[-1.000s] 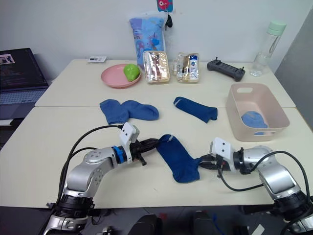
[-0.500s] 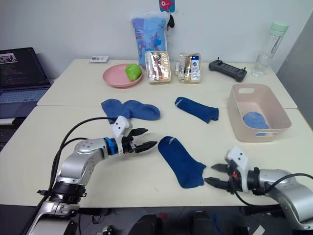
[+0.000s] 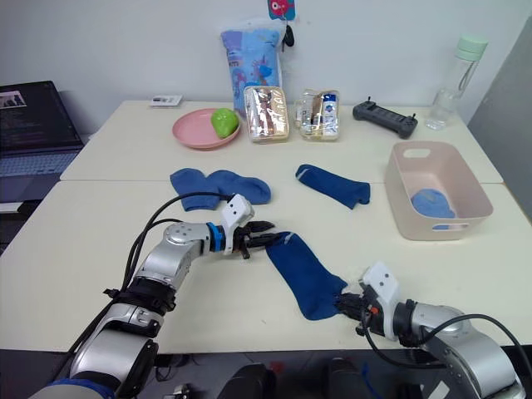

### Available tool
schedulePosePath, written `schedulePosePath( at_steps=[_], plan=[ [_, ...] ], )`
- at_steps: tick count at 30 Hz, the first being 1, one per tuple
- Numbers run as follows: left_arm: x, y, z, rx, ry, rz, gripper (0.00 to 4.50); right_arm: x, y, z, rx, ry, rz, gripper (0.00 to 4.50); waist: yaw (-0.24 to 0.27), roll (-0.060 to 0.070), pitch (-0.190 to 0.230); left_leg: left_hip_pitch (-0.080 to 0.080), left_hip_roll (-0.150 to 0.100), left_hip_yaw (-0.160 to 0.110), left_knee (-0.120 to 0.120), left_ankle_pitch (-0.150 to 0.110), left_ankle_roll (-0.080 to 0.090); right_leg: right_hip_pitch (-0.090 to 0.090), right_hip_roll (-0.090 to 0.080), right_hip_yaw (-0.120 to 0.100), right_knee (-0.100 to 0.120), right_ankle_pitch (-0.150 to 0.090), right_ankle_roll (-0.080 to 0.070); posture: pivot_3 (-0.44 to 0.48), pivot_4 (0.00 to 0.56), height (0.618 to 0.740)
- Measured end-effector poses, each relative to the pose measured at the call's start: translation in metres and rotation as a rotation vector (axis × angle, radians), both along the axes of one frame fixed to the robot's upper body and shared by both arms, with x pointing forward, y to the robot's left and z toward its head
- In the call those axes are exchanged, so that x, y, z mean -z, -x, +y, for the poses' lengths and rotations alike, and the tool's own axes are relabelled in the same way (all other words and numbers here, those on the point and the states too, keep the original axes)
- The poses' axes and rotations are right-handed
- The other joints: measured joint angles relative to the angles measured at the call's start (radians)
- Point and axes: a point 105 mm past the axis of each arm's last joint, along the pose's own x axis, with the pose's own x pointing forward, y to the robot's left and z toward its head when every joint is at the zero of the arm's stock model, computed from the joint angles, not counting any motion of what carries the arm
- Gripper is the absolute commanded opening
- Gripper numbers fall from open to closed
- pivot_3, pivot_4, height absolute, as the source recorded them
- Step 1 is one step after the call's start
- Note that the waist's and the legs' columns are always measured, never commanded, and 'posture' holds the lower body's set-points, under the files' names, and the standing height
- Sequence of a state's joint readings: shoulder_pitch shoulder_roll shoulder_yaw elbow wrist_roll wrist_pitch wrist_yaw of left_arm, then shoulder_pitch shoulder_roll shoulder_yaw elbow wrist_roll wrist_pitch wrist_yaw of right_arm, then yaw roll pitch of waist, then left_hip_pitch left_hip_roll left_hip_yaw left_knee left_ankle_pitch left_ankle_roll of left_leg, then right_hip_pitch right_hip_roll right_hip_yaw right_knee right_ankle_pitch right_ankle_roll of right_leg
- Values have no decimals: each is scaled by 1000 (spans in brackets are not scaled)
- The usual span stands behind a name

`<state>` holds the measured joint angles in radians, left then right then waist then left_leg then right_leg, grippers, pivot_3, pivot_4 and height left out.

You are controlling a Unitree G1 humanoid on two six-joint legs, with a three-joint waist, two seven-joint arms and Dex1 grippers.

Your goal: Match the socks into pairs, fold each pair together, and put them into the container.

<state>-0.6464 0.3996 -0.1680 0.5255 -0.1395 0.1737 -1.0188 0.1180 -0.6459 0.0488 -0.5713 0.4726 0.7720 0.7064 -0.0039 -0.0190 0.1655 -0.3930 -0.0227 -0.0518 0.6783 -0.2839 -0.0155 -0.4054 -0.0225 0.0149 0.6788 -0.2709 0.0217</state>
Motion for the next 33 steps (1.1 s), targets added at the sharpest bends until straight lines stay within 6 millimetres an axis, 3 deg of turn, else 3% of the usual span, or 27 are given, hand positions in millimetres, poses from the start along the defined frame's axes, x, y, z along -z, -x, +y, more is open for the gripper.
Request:
schedulePosePath(
  at_steps=[2, 3, 9, 14, 18, 27, 33],
  plan=[
    [0, 4, -1, 16, 16, 15, 44, 1, -1, -1, 5, 0, 3, 0, -1, 0, 0, 0, 0, 0, 0, 0, 0, 0, 0, 0, 0, 0, 0, 0, 150, 740],
    [0, 7, 0, 18, 24, 23, 13, 1, -1, -2, 8, 0, 3, 0, -2, 0, 0, 0, 0, 0, 0, 0, 0, 0, 0, 0, 0, 0, 0, 0, 150, 740],
    [10, 37, 15, -14, 49, 94, 13, -5, -11, -16, 36, 27, -22, 0, -4, 0, 0, 0, 1, 0, 0, 0, 0, 0, 0, 1, 0, 0, 0, 0, 150, 740],
    [4, 53, 25, -142, 153, 128, 13, -17, -28, -34, 36, 74, -55, 0, -1, 0, 0, 0, 1, 0, 0, 0, 0, 0, -1, 0, 0, 0, 0, 0, 150, 740],
    [7, 84, 15, -227, 258, 193, 13, -24, -29, -43, -35, 107, -48, 0, 2, 0, 0, 0, 1, 0, 0, 0, 0, 1, -1, 1, -1, 0, 0, 0, 150, 740],
    [-3, 105, 13, -347, 395, 310, 13, -35, -40, -54, -112, 139, -61, 0, 1, 0, 0, 1, 1, 0, 0, 0, 0, 1, -1, 1, 0, 0, 0, 0, 150, 740],
    [7, 115, 12, -382, 402, 353, 13, -42, -46, -51, -139, 145, -114, 0, 3, 0, 0, 1, 1, 0, 0, 0, 0, 1, -1, 1, 0, 0, 0, 0, 150, 740]
  ],
)
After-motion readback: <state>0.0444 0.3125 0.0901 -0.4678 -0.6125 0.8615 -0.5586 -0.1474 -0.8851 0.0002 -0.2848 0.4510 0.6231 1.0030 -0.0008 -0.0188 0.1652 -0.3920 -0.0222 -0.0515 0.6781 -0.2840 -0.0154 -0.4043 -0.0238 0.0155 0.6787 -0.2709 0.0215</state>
